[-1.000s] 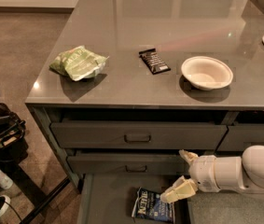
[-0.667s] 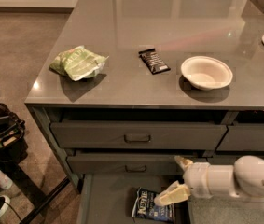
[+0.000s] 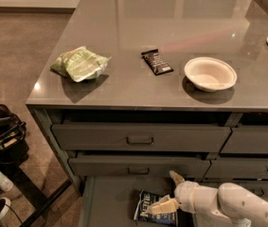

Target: Pick blue chip bag from bottom drawer and place on counter

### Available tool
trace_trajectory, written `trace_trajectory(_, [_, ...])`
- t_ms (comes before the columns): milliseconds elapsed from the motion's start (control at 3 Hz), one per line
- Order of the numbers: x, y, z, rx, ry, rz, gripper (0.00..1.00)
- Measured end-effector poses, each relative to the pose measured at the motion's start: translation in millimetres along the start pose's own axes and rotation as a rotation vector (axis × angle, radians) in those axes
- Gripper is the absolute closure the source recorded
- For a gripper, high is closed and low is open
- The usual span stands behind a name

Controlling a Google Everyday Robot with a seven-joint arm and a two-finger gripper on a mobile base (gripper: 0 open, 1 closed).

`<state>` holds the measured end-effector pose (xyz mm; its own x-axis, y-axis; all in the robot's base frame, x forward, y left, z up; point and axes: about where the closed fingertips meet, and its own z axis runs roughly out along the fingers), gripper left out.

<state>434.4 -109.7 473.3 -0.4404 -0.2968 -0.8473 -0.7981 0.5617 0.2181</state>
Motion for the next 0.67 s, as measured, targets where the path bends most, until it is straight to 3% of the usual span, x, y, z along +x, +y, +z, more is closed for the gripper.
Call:
trace_trajectory(333, [12.9, 6.5, 11.5, -0.021, -0.009, 0.031, 0.00])
trace_trajectory(667, [18.5, 15.8, 20.2, 0.005, 0.028, -0.020, 0.00])
